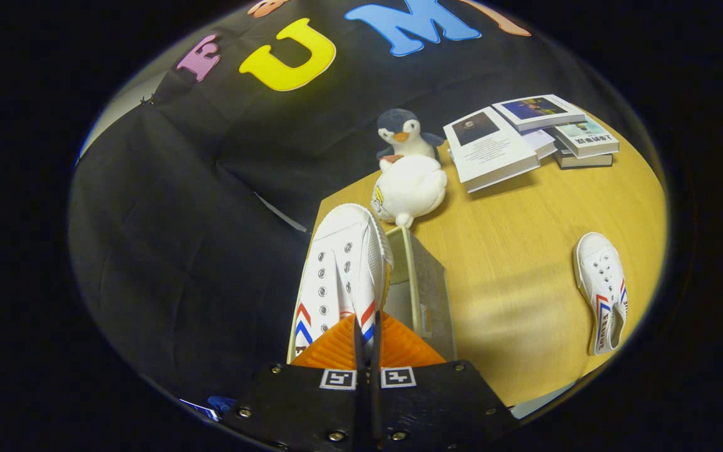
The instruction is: Open the storage box then place both shoes into the box .Put the left shoe in first, then the right shoe, with the right side of both shoes facing outward in a uniform manner.
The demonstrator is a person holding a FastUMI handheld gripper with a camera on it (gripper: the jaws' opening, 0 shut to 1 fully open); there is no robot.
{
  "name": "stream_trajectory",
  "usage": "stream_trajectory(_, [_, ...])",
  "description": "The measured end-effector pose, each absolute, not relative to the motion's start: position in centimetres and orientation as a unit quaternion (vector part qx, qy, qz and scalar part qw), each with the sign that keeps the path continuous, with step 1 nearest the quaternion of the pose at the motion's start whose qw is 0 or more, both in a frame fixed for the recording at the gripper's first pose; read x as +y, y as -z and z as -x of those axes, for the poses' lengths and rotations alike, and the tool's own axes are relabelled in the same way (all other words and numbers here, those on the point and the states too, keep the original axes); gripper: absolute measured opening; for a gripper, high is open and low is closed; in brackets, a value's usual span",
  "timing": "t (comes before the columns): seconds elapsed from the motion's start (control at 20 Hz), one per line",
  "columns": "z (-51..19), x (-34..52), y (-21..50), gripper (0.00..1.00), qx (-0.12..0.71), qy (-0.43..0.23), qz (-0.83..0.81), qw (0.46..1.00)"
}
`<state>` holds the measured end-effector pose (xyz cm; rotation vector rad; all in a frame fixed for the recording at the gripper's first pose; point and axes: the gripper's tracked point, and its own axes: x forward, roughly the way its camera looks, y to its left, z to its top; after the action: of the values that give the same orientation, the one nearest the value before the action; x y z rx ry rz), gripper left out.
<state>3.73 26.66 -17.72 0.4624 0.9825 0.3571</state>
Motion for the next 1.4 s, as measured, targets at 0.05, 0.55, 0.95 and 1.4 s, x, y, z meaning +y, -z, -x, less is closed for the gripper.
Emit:
stream_trajectory(0.05, [-3.7, 27.6, 18.1, 0.0, 0.468, -0.173, -0.218, 0.839])
stream_trajectory(0.55, [-2.9, 33.5, 21.9, 0.0, 0.496, -0.184, -0.187, 0.828])
stream_trajectory(0.95, [-2.5, 34.7, 24.0, 0.0, 0.51, -0.172, -0.185, 0.822])
stream_trajectory(1.4, [-1.1, 34.6, 22.9, 0.98, 0.475, -0.237, -0.148, 0.834])
